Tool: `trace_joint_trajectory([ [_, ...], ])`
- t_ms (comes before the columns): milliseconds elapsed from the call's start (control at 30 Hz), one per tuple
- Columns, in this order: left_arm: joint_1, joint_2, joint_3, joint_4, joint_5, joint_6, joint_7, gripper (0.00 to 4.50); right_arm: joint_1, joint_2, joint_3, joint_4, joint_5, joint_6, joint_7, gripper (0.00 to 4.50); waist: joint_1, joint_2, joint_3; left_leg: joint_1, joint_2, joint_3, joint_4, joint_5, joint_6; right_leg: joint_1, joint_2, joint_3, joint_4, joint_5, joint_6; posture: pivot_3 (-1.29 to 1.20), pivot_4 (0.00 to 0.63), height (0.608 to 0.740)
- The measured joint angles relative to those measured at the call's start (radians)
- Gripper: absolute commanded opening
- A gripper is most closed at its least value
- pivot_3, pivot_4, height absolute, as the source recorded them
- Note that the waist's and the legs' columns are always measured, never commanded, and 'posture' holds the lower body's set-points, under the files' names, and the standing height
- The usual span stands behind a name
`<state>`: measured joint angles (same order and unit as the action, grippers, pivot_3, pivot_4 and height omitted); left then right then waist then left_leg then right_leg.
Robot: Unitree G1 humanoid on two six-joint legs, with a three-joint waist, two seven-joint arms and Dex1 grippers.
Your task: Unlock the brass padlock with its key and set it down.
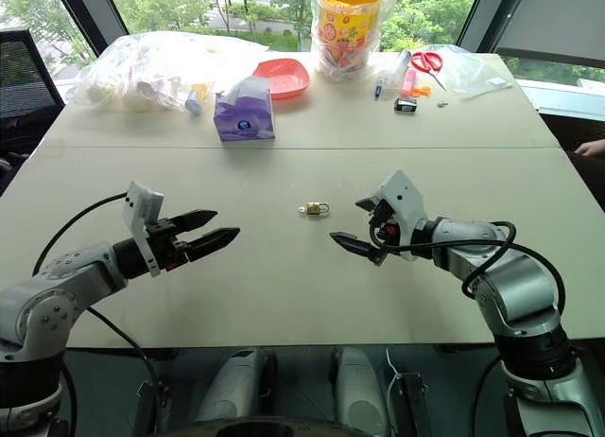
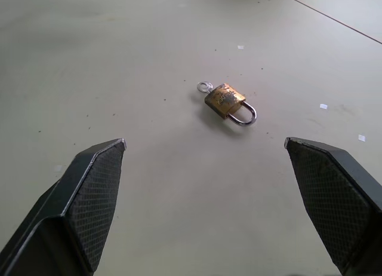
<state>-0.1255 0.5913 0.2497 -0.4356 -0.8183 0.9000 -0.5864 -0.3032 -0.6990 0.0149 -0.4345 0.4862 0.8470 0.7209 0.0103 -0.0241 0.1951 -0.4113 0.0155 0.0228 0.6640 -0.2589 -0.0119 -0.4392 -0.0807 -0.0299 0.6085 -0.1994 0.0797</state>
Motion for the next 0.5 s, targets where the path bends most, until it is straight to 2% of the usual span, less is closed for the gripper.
trace_joint_trajectory([
  [500, -0.020, 0.032, -0.025, 0.021, 0.033, -0.026, -0.027, 4.50, -0.017, 0.000, 0.037, 0.007, -0.050, -0.029, -0.001, 4.47, 0.001, 0.000, 0.000, 0.000, 0.000, 0.001, 0.000, 0.000, 0.000, 0.000, 0.000, 0.000, 0.000, 0.000, 0.000, 0.00, 0.150, 0.740],
])
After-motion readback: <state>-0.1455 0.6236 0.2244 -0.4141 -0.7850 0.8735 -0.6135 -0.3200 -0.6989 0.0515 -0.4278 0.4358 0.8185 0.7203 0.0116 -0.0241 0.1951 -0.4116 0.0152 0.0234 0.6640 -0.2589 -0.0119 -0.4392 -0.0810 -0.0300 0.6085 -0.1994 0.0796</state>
